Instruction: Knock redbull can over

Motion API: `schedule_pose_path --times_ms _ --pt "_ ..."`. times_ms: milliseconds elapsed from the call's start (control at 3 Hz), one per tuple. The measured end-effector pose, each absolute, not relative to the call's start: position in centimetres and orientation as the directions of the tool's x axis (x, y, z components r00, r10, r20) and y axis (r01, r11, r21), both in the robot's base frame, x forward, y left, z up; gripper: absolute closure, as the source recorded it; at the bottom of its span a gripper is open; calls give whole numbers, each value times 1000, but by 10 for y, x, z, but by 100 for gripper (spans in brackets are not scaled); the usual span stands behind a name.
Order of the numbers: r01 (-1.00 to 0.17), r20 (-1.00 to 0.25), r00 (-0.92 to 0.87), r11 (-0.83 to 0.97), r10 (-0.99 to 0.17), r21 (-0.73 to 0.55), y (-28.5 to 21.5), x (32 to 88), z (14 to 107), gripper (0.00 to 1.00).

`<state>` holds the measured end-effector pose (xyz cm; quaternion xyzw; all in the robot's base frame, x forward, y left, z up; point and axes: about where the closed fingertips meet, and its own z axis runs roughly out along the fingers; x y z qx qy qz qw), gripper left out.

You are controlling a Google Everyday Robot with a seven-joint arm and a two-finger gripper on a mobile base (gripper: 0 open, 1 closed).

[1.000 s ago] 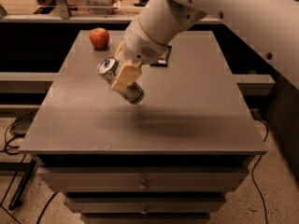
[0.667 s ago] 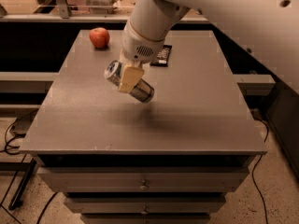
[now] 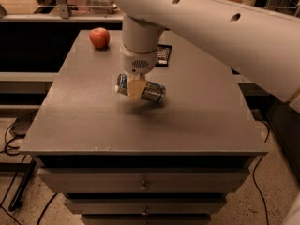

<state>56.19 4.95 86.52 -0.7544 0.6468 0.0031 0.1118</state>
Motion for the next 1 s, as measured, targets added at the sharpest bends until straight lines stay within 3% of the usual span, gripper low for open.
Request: schedule_pose_path --times_ms 333,667,1000 --pt "-979 -169 165 -141 -972 -148 61 553 854 7" --pt "-979 -168 166 -141 -972 -150 61 553 855 0" --pt "-979 -168 166 -141 -972 -150 61 553 855 0"
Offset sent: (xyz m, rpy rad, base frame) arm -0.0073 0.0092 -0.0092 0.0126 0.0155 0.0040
